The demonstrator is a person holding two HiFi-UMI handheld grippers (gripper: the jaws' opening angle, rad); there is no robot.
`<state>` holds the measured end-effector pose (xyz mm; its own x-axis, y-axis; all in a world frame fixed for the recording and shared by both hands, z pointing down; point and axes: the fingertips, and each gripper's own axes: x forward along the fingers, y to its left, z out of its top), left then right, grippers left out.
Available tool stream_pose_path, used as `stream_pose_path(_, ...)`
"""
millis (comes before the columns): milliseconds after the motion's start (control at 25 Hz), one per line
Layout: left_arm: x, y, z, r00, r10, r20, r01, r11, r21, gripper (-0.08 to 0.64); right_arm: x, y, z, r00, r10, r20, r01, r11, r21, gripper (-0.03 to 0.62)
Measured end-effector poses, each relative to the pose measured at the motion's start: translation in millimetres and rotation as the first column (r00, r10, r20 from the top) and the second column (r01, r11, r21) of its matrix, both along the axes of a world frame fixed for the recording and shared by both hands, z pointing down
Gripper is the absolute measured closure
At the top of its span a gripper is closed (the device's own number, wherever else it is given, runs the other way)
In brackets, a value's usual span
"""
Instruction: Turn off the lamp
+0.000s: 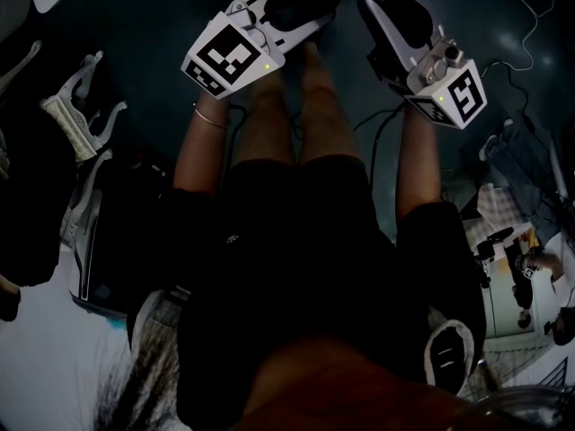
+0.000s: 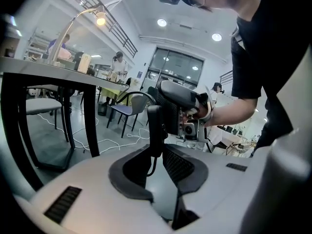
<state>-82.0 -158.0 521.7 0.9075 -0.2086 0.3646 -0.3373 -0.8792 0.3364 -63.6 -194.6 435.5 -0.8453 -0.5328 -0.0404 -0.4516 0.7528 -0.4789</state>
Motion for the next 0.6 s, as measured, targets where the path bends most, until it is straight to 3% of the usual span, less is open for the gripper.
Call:
stream_pose_path(240,-5.6,1.0,-2.4,0.999,-0.019,-0.046,0.019,1.0,0.004,0.483,-8.4,14.5,18.4,0.995,-0.095,-0.036,0.094,0.995,-0.04,0.499)
stream_pose_path(440,1.3,-6.2,-8.3,0.998,-0.026,-0.051,0.026,1.0,0.005,0.483,-24.3,32.7,35.5,0.95,-0.278,-0.144,0.271,0.96,-0.063,0.436)
stream_pose_path(600,2.9,-4.9,-11.0,0.998,-0.012,-0.066,0.014,0.999,0.03,0.483,-32.0,35.9,43.6,0.935,-0.32,-0.153,0.309,0.947,-0.094,0.433)
